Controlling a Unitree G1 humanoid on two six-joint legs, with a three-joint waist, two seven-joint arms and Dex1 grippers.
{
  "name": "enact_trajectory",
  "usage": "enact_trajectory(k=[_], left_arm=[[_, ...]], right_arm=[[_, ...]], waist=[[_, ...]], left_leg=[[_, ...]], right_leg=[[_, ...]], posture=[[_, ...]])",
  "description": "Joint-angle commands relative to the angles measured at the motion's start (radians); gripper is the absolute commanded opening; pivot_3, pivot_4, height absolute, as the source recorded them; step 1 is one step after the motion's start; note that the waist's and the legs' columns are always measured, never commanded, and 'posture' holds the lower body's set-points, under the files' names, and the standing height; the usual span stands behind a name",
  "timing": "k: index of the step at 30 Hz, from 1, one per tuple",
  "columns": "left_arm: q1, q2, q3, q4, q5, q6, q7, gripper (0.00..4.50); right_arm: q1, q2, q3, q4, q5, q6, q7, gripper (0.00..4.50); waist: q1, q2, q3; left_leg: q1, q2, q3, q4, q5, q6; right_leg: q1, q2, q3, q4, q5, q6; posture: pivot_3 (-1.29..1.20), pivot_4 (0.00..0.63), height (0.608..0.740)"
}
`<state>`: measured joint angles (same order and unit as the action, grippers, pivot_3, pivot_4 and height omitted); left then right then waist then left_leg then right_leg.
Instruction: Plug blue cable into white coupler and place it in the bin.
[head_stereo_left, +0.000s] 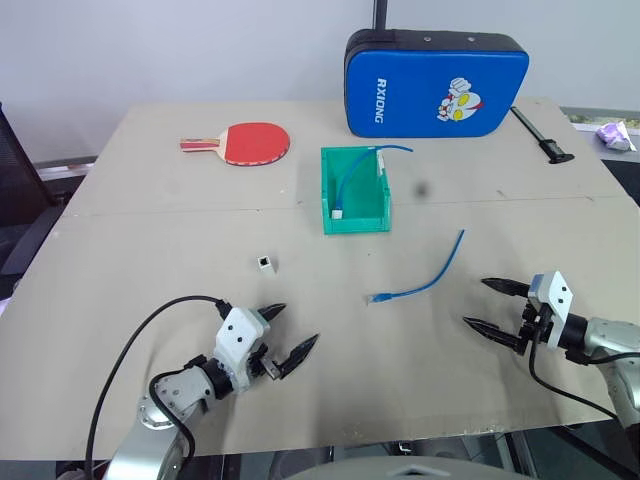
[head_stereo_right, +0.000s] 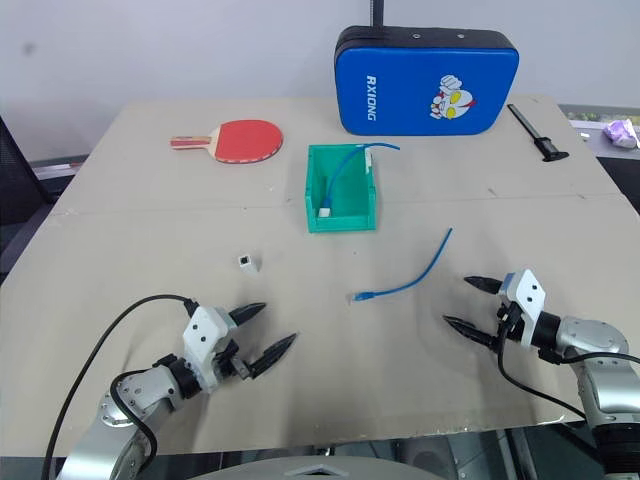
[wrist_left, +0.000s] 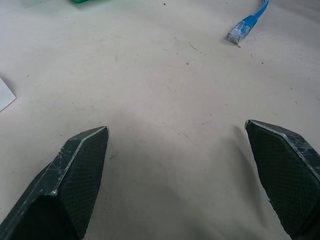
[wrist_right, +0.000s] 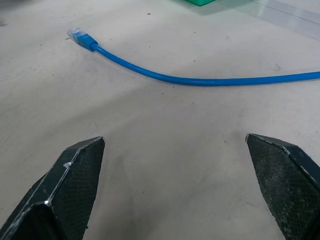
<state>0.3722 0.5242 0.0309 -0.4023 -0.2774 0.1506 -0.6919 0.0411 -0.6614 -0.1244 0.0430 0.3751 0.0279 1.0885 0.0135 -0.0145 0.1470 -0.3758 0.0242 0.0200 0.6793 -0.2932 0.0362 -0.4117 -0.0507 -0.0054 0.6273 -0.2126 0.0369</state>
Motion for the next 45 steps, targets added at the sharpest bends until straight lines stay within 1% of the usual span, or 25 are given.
enact_trajectory(k=[1, 22, 27, 31, 36, 39, 42, 45], left_arm=[[0.022, 0.014, 0.007, -0.020, 0.001, -0.009, -0.010, 4.50], [0.034, 0.010, 0.039, -0.018, -0.015, -0.045, -0.020, 4.50], [0.027, 0.025, 0.048, -0.024, -0.020, -0.048, -0.043, 4.50], [0.003, 0.079, 0.051, -0.032, -0.012, -0.049, -0.091, 4.50], [-0.030, 0.167, 0.065, -0.054, -0.043, -0.023, -0.173, 4.50], [-0.085, 0.225, 0.080, -0.086, -0.098, 0.029, -0.222, 4.50], [-0.154, 0.274, 0.079, -0.102, -0.112, 0.068, -0.247, 4.50], [-0.203, 0.299, 0.078, -0.123, -0.132, 0.111, -0.256, 4.50]], right_arm=[[-0.016, -0.002, -0.001, -0.007, 0.008, -0.015, 0.013, 4.45], [-0.026, -0.010, 0.012, -0.001, 0.007, -0.011, 0.038, 4.45], [-0.026, -0.009, 0.019, -0.040, 0.012, -0.001, 0.037, 4.45], [-0.054, -0.009, 0.041, -0.090, 0.022, 0.027, 0.045, 4.45], [-0.132, 0.003, 0.124, -0.109, -0.017, 0.061, 0.046, 4.45], [-0.219, 0.028, 0.201, -0.084, -0.055, 0.044, 0.064, 4.45], [-0.289, 0.049, 0.241, -0.057, -0.063, 0.050, 0.081, 4.45], [-0.344, 0.053, 0.277, -0.027, -0.090, 0.042, 0.094, 4.45]], waist=[[0.000, 0.000, 0.000], [0.000, 0.000, 0.000], [0.000, 0.000, 0.000], [0.000, 0.000, 0.000], [-0.001, 0.000, 0.001], [-0.001, -0.001, 0.001], [0.001, -0.001, 0.001], [0.000, 0.000, 0.001]], left_leg=[[0.000, 0.000, 0.000, 0.000, 0.000, 0.000], [0.000, 0.000, 0.000, 0.000, 0.000, 0.000], [0.000, 0.000, 0.000, 0.000, 0.000, 0.000], [0.000, 0.000, 0.000, 0.000, 0.000, 0.000], [0.000, 0.001, 0.000, 0.000, 0.000, 0.000], [-0.001, 0.001, 0.000, 0.000, 0.000, 0.000], [-0.002, 0.000, -0.001, 0.000, 0.000, 0.000], [-0.002, 0.000, -0.001, 0.000, 0.000, 0.000]], right_leg=[[0.000, 0.000, 0.000, 0.000, 0.000, 0.000], [0.000, 0.000, 0.000, 0.000, 0.000, 0.000], [0.000, 0.000, 0.000, 0.000, 0.000, 0.000], [0.000, 0.000, 0.000, 0.000, 0.000, 0.000], [0.000, 0.001, -0.001, 0.000, 0.000, 0.000], [-0.001, 0.000, -0.001, 0.000, 0.000, 0.000], [-0.002, 0.000, -0.001, 0.000, 0.000, 0.000], [-0.002, 0.000, -0.002, -0.001, 0.000, 0.000]], posture=[[0.00, 0.150, 0.728], [0.00, 0.150, 0.728], [0.00, 0.150, 0.728], [0.00, 0.150, 0.728], [0.00, 0.150, 0.728], [0.00, 0.150, 0.728], [0.00, 0.150, 0.728], [0.00, 0.150, 0.728]])
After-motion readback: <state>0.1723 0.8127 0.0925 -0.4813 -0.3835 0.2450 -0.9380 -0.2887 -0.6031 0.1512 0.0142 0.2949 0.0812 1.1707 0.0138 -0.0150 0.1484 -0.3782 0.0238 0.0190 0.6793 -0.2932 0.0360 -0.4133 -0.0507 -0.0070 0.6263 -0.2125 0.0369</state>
